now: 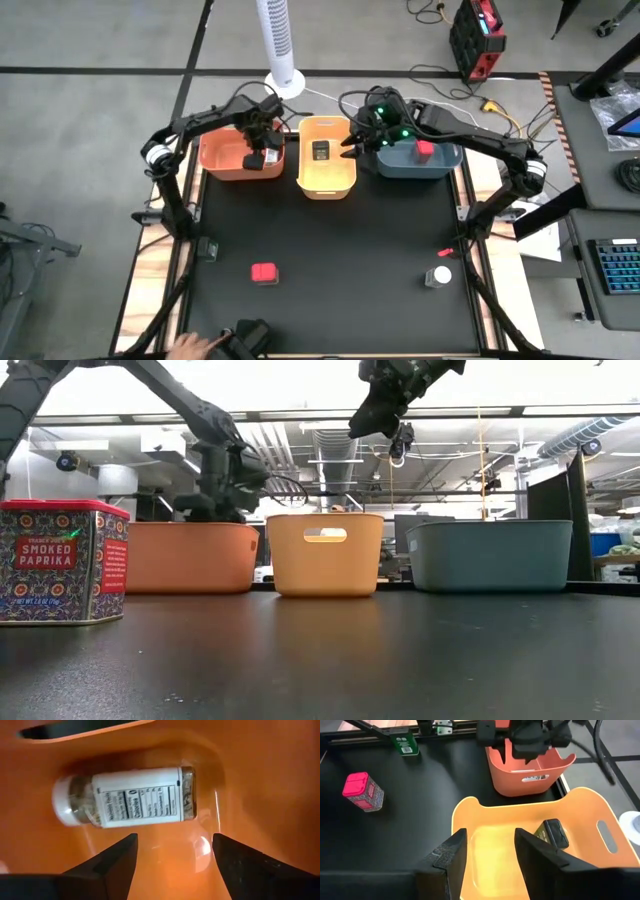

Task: Sort spices by type
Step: Put the left white spice bottle into the orange bin

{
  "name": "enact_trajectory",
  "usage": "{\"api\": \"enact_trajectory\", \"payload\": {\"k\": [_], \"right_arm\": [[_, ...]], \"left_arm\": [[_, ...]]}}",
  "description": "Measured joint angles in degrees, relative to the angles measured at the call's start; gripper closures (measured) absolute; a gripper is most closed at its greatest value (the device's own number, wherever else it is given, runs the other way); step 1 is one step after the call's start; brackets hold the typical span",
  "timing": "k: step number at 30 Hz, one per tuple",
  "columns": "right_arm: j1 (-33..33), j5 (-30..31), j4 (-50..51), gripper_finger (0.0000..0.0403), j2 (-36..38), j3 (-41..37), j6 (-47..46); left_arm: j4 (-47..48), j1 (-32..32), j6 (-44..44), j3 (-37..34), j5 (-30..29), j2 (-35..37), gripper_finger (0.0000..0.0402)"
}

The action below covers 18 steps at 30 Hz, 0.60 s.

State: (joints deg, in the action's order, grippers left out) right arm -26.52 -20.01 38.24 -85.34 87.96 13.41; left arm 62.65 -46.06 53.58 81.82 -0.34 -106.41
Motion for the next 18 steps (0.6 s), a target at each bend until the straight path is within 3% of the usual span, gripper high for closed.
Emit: {"api": "enact_trajectory", "payload": {"k": [11,18], "right_arm": [[0.0,0.02,-0.06,0.025,0.0,0.0,0.09],[0.0,0.0,-0.28,0.0241,0.0,0.0,0.16]], "left_arm": [[-0.67,0.0,0.55,0.03,-0.11,-4.34,0.0166],[-0.64,-0.14,1.23,0.12,3.13,-6.83,0.0166]]}}
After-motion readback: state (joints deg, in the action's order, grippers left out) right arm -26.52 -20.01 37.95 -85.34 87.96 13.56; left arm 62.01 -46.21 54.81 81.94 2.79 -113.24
